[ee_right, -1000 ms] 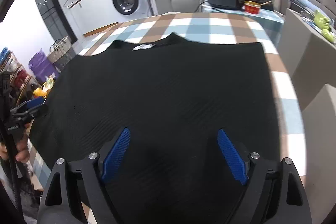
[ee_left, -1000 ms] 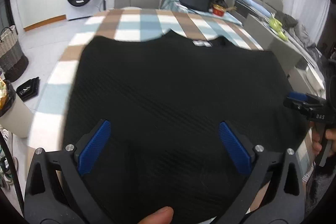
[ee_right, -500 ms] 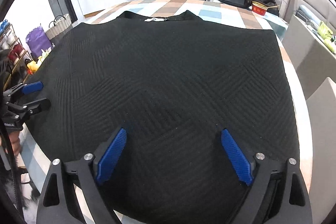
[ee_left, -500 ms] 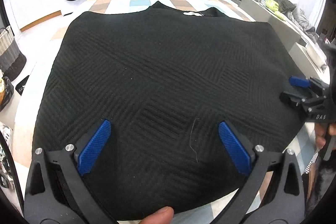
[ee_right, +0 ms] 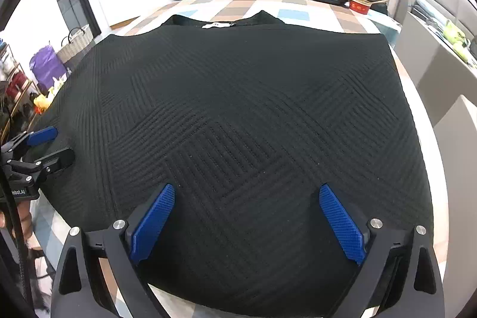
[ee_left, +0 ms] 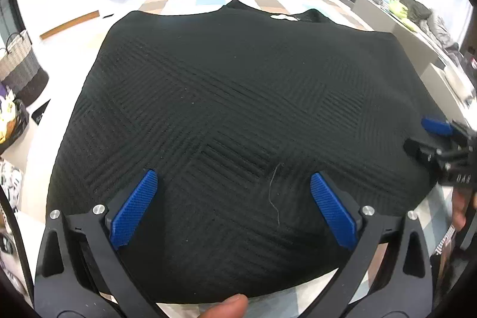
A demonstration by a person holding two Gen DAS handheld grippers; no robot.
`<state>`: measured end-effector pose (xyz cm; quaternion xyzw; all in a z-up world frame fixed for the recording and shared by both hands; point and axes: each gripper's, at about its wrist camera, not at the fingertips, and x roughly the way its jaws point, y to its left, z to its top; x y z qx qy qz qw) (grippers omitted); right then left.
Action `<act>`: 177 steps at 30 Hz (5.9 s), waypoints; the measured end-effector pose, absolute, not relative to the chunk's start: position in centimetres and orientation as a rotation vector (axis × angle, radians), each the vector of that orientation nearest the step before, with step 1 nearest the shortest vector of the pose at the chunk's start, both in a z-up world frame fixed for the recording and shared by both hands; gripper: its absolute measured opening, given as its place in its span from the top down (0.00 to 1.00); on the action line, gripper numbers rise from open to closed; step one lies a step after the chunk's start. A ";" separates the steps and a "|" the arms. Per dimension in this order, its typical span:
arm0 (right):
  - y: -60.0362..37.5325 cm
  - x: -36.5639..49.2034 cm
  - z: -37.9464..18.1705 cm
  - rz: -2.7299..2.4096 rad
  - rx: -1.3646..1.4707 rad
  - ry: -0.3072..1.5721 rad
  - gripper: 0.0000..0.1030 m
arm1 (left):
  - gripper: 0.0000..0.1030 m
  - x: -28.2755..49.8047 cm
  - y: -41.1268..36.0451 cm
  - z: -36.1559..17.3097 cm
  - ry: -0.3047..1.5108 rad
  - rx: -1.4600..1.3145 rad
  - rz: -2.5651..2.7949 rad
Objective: Fold small clothes
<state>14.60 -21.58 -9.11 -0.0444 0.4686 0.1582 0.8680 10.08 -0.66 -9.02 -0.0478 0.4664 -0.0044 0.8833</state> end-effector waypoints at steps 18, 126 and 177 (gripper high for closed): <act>-21.0 13.9 -9.8 0.307 -0.137 0.925 0.01 | 0.01 11.5 -3.3 -9.1 1.009 -0.049 0.035; -23.4 12.1 -5.4 0.326 0.120 0.862 0.29 | 0.90 4.3 11.5 -9.6 0.695 -0.711 0.360; -28.3 12.5 -5.4 0.480 0.291 0.900 0.46 | 0.38 11.4 -7.7 -6.1 0.834 -0.162 -0.318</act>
